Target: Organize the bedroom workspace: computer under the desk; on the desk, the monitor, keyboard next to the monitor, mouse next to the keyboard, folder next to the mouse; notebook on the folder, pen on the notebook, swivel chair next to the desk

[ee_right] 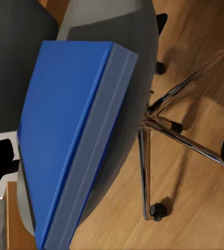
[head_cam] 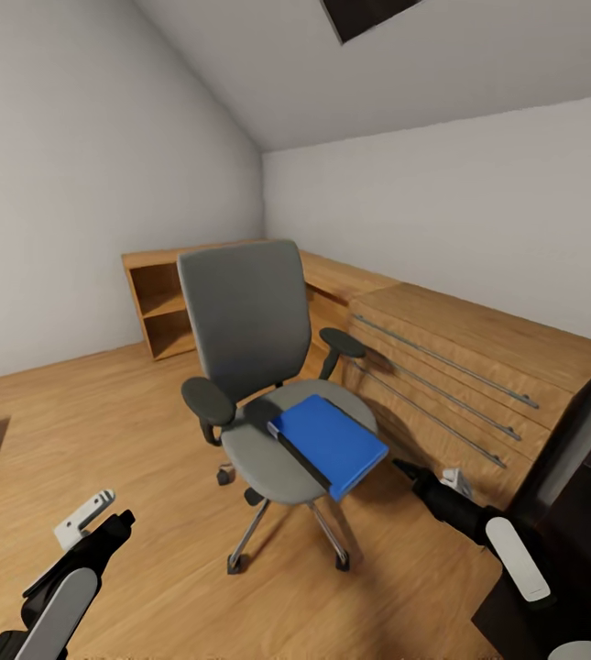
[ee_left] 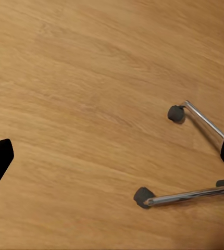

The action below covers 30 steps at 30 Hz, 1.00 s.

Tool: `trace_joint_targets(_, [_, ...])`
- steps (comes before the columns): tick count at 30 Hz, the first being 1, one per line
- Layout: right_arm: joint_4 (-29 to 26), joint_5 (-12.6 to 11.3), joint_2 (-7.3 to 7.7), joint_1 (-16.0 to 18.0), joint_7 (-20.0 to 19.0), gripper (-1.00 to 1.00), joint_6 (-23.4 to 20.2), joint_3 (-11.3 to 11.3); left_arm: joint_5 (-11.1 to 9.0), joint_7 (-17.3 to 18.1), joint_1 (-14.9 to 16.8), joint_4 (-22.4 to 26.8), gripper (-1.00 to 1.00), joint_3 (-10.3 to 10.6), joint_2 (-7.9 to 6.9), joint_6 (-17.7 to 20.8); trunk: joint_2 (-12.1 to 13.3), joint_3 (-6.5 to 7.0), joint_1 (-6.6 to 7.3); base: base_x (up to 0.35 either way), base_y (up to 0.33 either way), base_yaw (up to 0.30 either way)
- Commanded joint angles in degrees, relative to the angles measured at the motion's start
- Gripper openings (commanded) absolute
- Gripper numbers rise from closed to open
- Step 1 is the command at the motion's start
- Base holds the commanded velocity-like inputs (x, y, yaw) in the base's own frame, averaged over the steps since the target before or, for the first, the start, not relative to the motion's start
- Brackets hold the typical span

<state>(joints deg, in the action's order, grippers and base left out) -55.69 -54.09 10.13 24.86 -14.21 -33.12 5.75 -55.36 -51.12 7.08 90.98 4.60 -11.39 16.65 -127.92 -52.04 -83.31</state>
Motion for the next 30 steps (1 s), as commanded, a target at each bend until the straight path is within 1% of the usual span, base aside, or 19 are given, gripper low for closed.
trace_joint_targets(1, [0.02, -0.11, -0.08, 0.06, -0.11, 1.0, -0.33, 0.13, -0.19, -0.38, 0.04, 0.07, 1.0, 0.1, -0.04, 0.22, -0.44, -0.24, -0.22, 0.0, 0.0, 0.0])
trace_joint_targets(10, [0.54, -0.31, -0.2, 0.02, -0.38, 1.0, -0.35, 0.13, -0.19, -0.39, 0.04, 0.07, 1.0, 0.15, 0.05, 0.22, -4.05, -1.86, -2.19, 0.0, 0.0, 0.0])
trace_joint_targets(14, [2.63, -0.43, -0.2, 0.06, -2.31, 1.0, -0.37, 0.11, -0.03, -0.43, 0.04, 0.07, 1.0, 0.15, 0.06, 0.22, -4.05, -1.86, -2.19, 0.0, 0.0, 0.0])
trace_joint_targets(18, [3.24, -0.4, -0.2, 0.04, -4.26, 1.0, -0.37, 0.07, 0.11, -0.33, 0.04, -0.12, 1.0, 0.21, 0.06, 0.22, -4.05, -1.86, -2.19, 0.069, 0.033, 0.0])
trace_joint_targets(29, [3.31, -0.4, -0.2, 0.05, -4.62, 1.0, -0.37, 0.01, 0.03, -0.28, 0.04, -0.24, 1.0, 0.32, 0.06, 0.37, -4.05, -1.86, -2.19, 0.085, 0.033, 0.0])
trace_joint_targets(30, [3.31, -0.4, -0.2, 0.07, -4.61, 1.0, -0.37, -0.02, 0.06, -0.19, 0.04, -0.86, 1.0, 0.32, 0.06, 0.34, -4.05, -1.86, -2.19, 0.186, 0.055, 0.0])
